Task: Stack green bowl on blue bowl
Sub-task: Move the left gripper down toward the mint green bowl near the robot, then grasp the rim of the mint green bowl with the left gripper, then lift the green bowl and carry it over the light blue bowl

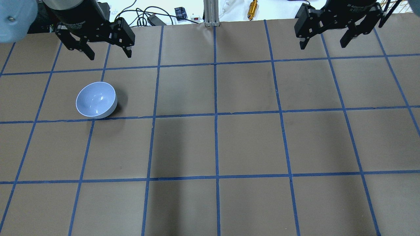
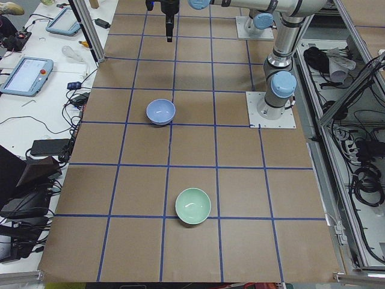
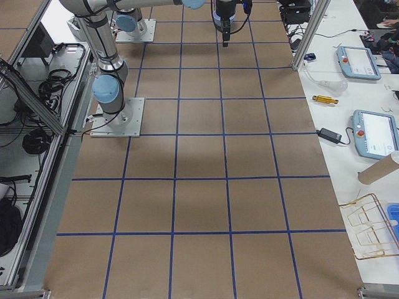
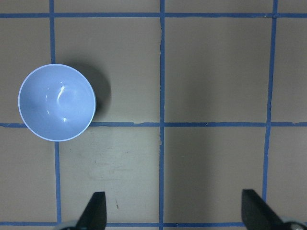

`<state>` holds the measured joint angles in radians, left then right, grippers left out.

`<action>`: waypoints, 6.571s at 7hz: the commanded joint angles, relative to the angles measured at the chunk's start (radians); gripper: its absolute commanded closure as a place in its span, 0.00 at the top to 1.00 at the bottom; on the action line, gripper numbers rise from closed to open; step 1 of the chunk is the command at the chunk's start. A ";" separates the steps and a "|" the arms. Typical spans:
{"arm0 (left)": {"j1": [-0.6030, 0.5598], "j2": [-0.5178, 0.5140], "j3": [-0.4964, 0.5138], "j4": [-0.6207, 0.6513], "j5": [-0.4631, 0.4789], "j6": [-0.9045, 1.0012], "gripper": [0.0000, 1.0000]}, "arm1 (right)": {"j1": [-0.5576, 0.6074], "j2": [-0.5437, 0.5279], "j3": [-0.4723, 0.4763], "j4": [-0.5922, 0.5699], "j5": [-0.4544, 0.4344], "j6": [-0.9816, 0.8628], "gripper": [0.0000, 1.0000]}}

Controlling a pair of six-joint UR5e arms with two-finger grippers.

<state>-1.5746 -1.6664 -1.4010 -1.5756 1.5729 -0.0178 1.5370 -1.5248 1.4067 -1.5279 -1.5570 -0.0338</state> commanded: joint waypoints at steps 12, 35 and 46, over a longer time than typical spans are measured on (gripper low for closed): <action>0.644 -0.035 -0.045 -0.084 0.062 1.364 1.00 | 0.000 0.000 0.000 0.000 0.000 -0.002 1.00; 1.150 -0.474 -0.254 0.707 0.024 2.811 0.00 | 0.000 0.000 0.000 0.000 0.000 0.000 1.00; 0.781 -0.119 -0.121 0.269 0.003 2.381 0.00 | 0.000 -0.002 0.000 0.000 0.002 0.000 1.00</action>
<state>-0.6956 -1.8270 -1.5200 -1.2738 1.5913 2.4589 1.5371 -1.5256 1.4066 -1.5279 -1.5557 -0.0338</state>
